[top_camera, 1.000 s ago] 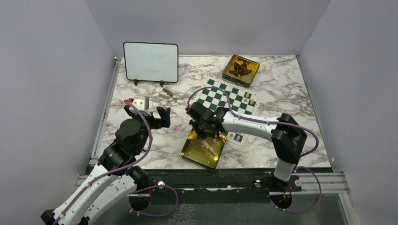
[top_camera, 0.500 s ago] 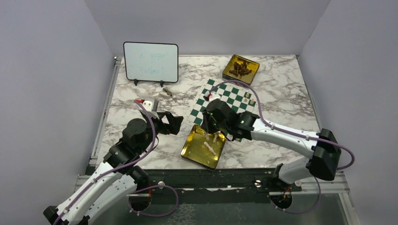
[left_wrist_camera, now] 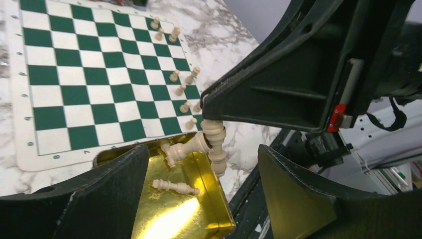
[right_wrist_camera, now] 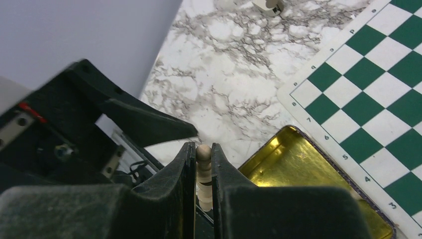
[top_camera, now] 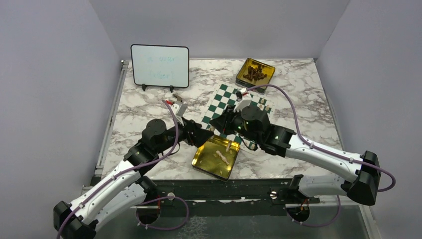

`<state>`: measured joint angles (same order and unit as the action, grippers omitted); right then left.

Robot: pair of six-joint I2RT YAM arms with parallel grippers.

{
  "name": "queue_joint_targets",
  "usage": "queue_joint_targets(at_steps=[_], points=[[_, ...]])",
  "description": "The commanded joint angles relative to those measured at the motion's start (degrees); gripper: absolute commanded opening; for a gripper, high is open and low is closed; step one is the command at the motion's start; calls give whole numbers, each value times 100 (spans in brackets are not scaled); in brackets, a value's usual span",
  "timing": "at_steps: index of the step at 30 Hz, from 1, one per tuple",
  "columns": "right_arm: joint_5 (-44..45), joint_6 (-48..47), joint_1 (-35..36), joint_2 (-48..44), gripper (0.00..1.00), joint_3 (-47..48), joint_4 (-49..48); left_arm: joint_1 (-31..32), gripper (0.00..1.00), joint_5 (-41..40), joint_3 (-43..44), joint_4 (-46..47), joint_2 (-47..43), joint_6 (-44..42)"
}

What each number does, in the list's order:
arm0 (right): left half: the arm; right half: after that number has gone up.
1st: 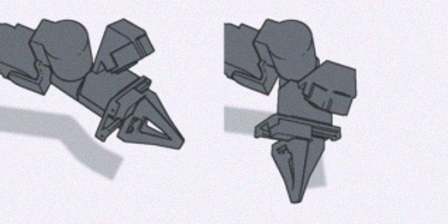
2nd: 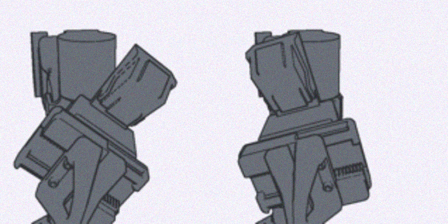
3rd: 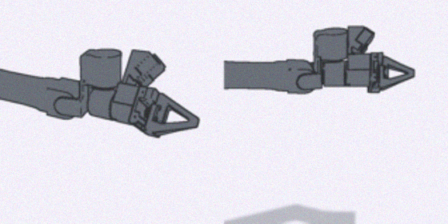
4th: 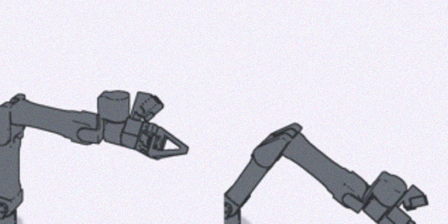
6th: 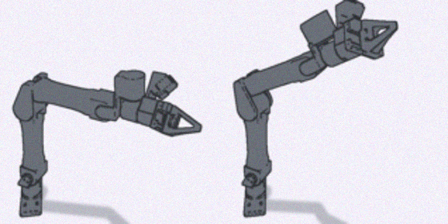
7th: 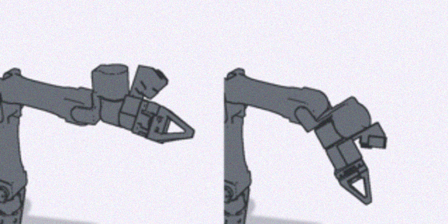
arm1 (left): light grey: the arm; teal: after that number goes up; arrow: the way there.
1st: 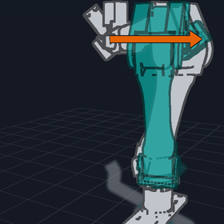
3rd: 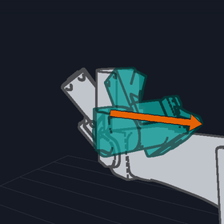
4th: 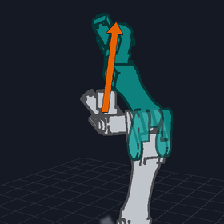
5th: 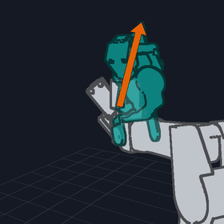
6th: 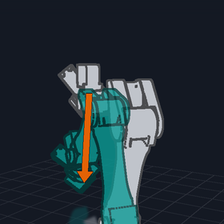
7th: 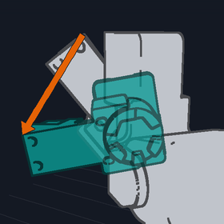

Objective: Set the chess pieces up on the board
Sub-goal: Pick up the chess piece from the storage box.

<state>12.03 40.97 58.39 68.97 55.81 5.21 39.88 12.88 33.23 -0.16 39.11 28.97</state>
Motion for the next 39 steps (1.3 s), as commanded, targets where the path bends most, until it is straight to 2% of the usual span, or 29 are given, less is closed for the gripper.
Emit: queue_joint_targets(at_steps=[1,11,19,26,31,39], points=[[-10,310,-13,-166,8,-64,-470,9,79,826,114,565,313,110],[-130,446,-12,-279,8,-226,-712,11,64,794,-13,911,624,46],[-329,509,-12,-296,8,-294,-846,11,46,789,-130,1252,616,-92],[-348,410,-13,-346,8,-316,-822,11,28,720,-176,1166,589,-244],[5,139,-12,-415,9,-316,-635,10,24,715,-196,981,580,-357],[574,-293,-21,-493,9,-255,-264,11,23,606,-174,703,709,-462]])
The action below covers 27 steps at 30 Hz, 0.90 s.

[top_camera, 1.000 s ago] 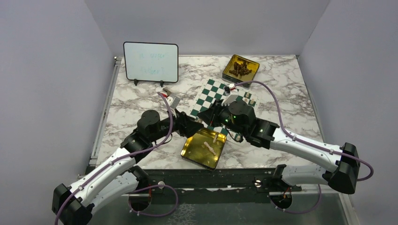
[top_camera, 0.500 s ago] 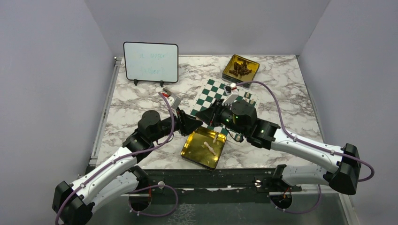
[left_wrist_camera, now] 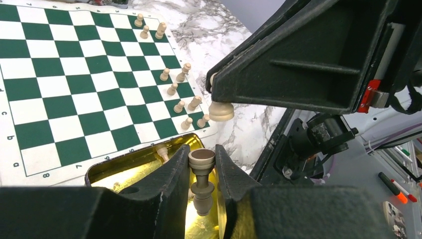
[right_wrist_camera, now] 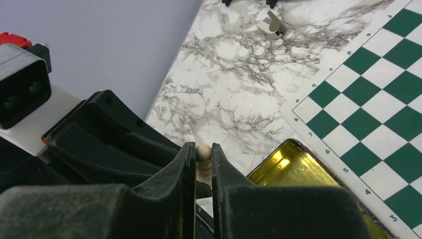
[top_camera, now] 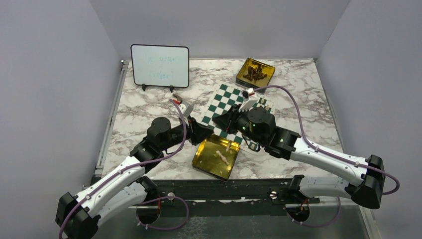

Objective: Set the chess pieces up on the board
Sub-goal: Pick up the chess piece from the storage box, then place the chess piece on the chessboard.

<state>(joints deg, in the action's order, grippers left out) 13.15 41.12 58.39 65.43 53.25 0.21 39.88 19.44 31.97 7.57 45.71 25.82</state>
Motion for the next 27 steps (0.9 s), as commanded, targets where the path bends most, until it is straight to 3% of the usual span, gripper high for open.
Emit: queue_joint_targets(at_steps=[1,8,13,19,22,27], points=[[488,-341,-21,-147,9,5,264,11,23,-46,-46,-78,71,-148],[1100,-946,-23,-216,9,-206,214,11,23,-108,82,-320,275,-86],[2042,-1513,-69,-252,9,-529,145,7,23,-434,467,-1069,680,-16],[2691,-2028,-332,-321,9,-978,-99,-148,23,-45,746,-1390,1205,-82],[2497,-2244,-826,-342,10,-1273,-420,-345,23,378,815,-1366,1429,-37],[1462,-2138,-2183,-116,10,-1756,-883,-615,23,977,1004,-1499,1645,-154]])
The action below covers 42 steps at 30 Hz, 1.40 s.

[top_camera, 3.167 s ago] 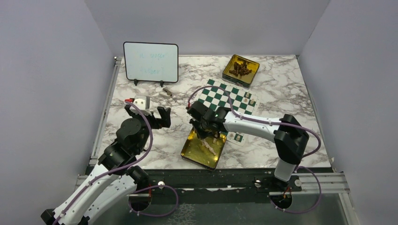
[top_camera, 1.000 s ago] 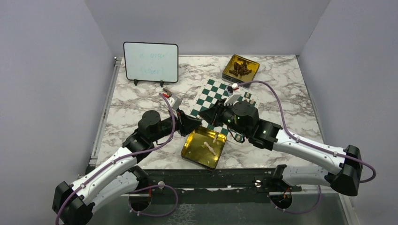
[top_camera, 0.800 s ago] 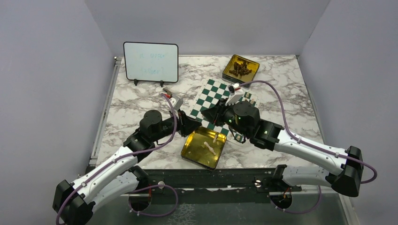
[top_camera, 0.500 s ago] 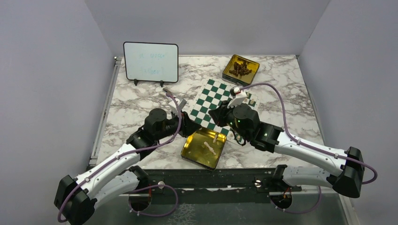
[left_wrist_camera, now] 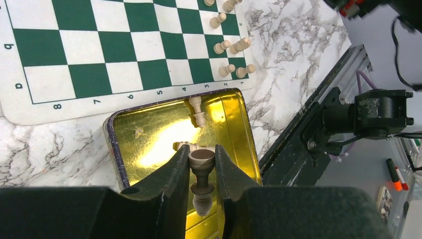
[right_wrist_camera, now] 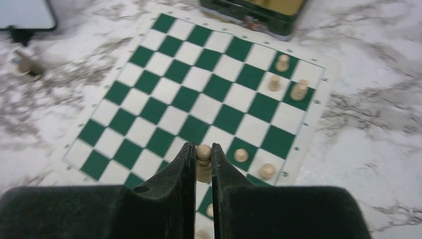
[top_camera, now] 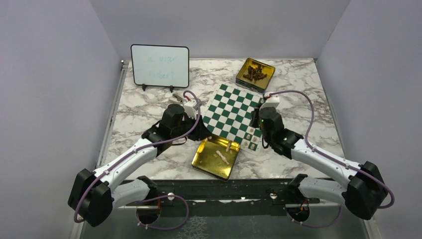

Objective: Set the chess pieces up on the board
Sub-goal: Place the chess piece on the chessboard.

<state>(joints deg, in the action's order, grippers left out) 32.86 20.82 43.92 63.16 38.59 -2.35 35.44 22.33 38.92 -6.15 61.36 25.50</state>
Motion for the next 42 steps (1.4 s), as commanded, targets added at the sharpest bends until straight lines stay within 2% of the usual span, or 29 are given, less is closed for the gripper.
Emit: queue_joint_targets(at_steps=[1,9,15,22,27,32,42], points=[[-607,-126,-934,199,9,-358,-770,-198,23,726,354,-210,86,-199],[-1592,-261,-2028,1450,13,-451,-2020,-232,23,946,342,-374,-44,-580],[-1938,-597,-2138,2311,13,-213,-2668,-231,23,954,252,-373,-163,-666],[-1885,-955,-2179,2881,14,-263,-3417,-231,23,958,195,-370,-283,-695],[-2007,-851,-2203,3113,14,-194,-3515,-237,23,953,200,-393,-334,-738],[-1981,-692,-2204,3028,14,-519,-3784,-235,23,914,183,-429,-388,-765],[-1798,-548,-2201,3103,15,-450,-3402,-231,23,896,188,-430,-412,-777]])
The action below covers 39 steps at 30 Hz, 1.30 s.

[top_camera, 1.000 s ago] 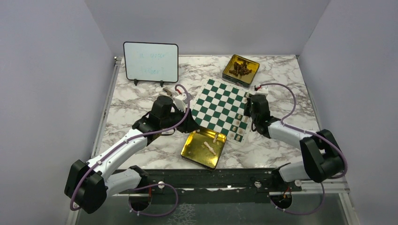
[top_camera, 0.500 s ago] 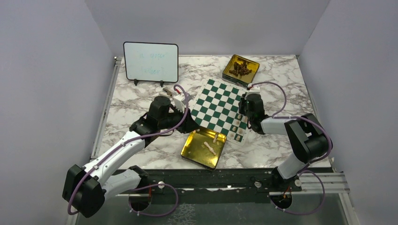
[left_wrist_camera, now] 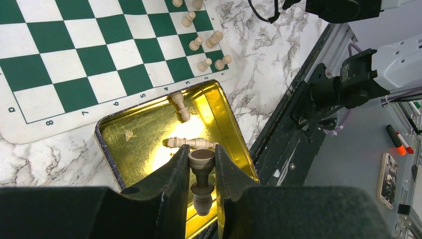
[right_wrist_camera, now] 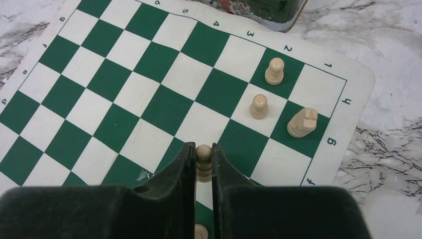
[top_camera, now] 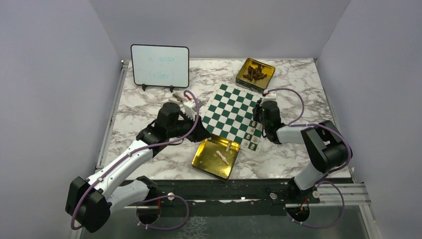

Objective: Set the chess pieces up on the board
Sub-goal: Place the chess piece on the chessboard.

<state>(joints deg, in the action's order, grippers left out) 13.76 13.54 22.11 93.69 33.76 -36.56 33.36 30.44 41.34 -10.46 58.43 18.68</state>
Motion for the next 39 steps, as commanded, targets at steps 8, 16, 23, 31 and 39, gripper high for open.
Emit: queue_joint_targets(at_steps=[8,16,23,31,39], points=[[389,505,-22,59,17,-16,186,-23,23,85,-77,35,-143,-75],[565,672,-20,26,17,-40,306,-29,23,85,-82,44,-179,-92],[611,720,-22,103,17,66,456,-33,23,85,-73,36,-208,-131],[636,725,-18,160,20,165,622,-32,23,63,-56,9,-210,-167],[577,720,-19,142,23,160,650,-32,23,24,-73,-8,-236,-180]])
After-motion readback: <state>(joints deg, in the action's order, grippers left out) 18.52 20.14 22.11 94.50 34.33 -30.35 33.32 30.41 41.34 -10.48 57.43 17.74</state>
